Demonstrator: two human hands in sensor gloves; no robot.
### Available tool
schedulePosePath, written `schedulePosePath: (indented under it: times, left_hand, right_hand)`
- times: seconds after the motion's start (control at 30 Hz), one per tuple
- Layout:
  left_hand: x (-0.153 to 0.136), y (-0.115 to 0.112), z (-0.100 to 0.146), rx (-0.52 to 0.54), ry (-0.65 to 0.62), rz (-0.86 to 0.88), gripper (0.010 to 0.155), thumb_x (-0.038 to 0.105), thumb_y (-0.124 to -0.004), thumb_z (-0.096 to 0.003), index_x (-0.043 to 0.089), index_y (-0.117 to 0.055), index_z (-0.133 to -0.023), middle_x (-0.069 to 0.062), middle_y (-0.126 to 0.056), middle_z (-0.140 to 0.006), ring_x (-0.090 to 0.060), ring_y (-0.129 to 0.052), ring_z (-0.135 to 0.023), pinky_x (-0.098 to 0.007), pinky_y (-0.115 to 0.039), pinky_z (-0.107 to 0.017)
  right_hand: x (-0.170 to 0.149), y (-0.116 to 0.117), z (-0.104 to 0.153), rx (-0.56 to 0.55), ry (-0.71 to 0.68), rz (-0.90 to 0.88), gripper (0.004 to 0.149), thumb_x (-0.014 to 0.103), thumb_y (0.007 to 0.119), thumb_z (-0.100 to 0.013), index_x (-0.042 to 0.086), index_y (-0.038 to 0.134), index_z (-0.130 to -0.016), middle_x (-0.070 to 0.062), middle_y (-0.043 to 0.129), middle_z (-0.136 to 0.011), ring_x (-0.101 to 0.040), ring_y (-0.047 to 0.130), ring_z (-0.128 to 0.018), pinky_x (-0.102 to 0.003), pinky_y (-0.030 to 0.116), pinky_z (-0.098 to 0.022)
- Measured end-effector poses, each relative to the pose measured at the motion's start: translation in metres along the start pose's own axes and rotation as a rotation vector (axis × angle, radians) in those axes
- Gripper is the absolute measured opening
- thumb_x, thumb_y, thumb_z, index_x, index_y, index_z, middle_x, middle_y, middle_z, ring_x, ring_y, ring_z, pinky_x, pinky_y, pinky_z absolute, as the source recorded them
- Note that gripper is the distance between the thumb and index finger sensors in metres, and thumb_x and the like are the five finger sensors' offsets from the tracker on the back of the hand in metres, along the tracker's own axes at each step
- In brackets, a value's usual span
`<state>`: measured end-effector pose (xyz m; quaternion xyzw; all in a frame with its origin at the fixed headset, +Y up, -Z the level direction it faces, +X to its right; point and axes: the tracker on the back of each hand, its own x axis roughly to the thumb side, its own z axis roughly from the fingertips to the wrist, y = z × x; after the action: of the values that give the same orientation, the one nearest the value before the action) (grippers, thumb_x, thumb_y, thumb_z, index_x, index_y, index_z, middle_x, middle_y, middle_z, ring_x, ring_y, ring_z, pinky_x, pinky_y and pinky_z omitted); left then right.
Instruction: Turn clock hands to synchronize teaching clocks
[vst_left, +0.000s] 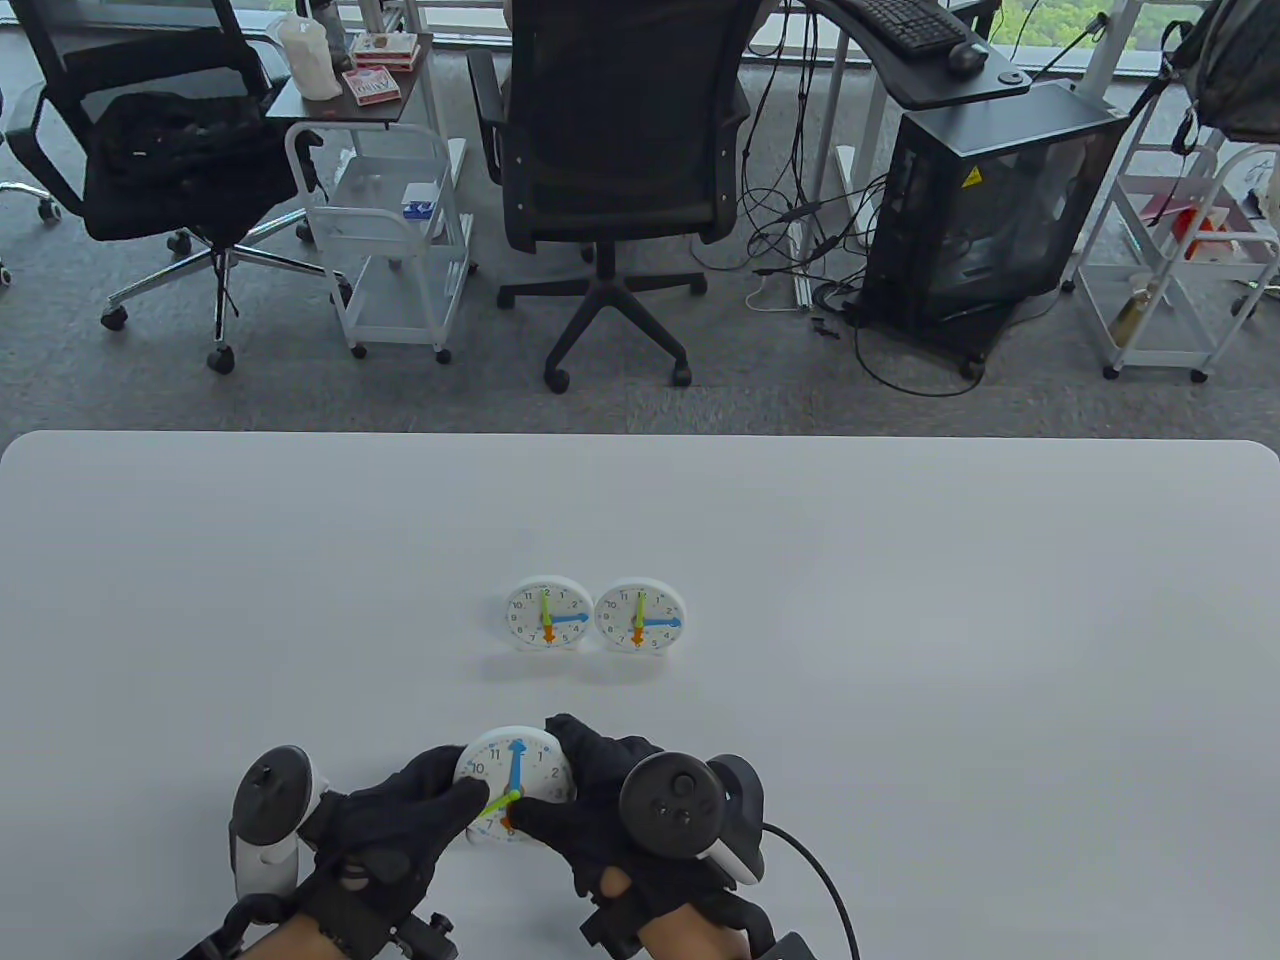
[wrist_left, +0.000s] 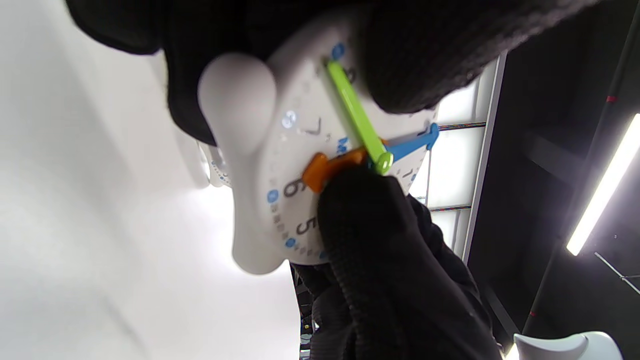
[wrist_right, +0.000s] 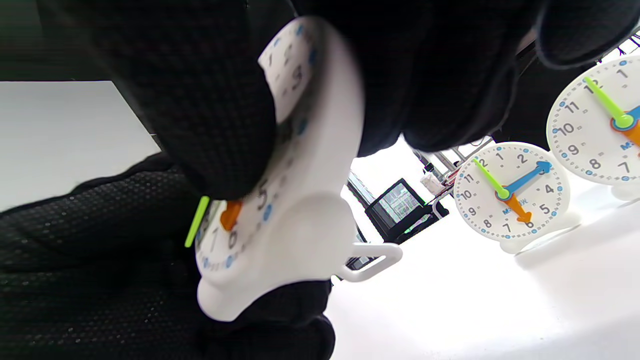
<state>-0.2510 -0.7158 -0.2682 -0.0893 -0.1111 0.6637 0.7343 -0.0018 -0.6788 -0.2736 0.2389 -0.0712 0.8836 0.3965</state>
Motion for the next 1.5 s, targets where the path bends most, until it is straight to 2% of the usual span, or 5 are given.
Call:
schedulePosePath:
  times: [0.17, 0.33, 0.57, 0.83, 1.5]
  left_hand:
    - [-0.003, 0.0, -0.002, -0.006, 0.012, -0.002, 0.05, 0.043, -0.087, -0.0482, 0.013, -0.078, -0.088, -0.008, -0.107, -0.073, -0.041, -0.101, -0.067, -0.067, -0.068, -0.057]
    - [-0.003, 0.001, -0.003, -0.015, 0.017, -0.025, 0.05, 0.042, -0.086, -0.0486, 0.014, -0.078, -0.089, -0.009, -0.106, -0.075, -0.041, -0.101, -0.069, -0.068, -0.067, -0.057]
    - [0.0, -0.003, -0.002, -0.027, -0.018, -0.066, 0.05, 0.042, -0.085, -0.0494, 0.014, -0.077, -0.09, -0.01, -0.105, -0.078, -0.043, -0.099, -0.072, -0.068, -0.066, -0.058]
    - [0.007, -0.01, 0.0, -0.061, -0.092, -0.145, 0.051, 0.041, -0.086, -0.0492, 0.017, -0.077, -0.093, -0.01, -0.103, -0.081, -0.043, -0.098, -0.074, -0.068, -0.065, -0.058]
    - [0.014, -0.017, 0.002, -0.088, -0.181, -0.355, 0.052, 0.04, -0.089, -0.0485, 0.018, -0.079, -0.094, -0.012, -0.104, -0.081, -0.044, -0.097, -0.074, -0.069, -0.064, -0.058]
  right_hand:
    - [-0.001, 0.002, 0.0, 0.06, -0.016, 0.048, 0.083, 0.046, 0.094, -0.041, -0.014, 0.068, -0.093, -0.011, 0.091, -0.065, -0.041, 0.093, -0.059, -0.072, 0.063, -0.051]
    - [-0.006, 0.003, 0.0, 0.092, -0.009, -0.033, 0.087, 0.052, 0.086, -0.046, -0.015, 0.063, -0.096, -0.018, 0.089, -0.073, -0.047, 0.091, -0.063, -0.074, 0.061, -0.051]
    - [-0.011, -0.002, 0.002, 0.041, 0.034, -0.082, 0.082, 0.055, 0.079, -0.05, -0.01, 0.065, -0.099, -0.027, 0.093, -0.072, -0.052, 0.094, -0.06, -0.073, 0.063, -0.049]
    - [-0.01, -0.006, 0.004, -0.016, 0.053, -0.06, 0.085, 0.059, 0.073, -0.051, -0.011, 0.066, -0.097, -0.026, 0.098, -0.065, -0.05, 0.099, -0.051, -0.071, 0.068, -0.044]
    - [-0.008, -0.006, 0.006, -0.033, 0.049, -0.002, 0.087, 0.062, 0.071, -0.051, -0.016, 0.072, -0.091, -0.027, 0.097, -0.065, -0.052, 0.098, -0.051, -0.072, 0.066, -0.044]
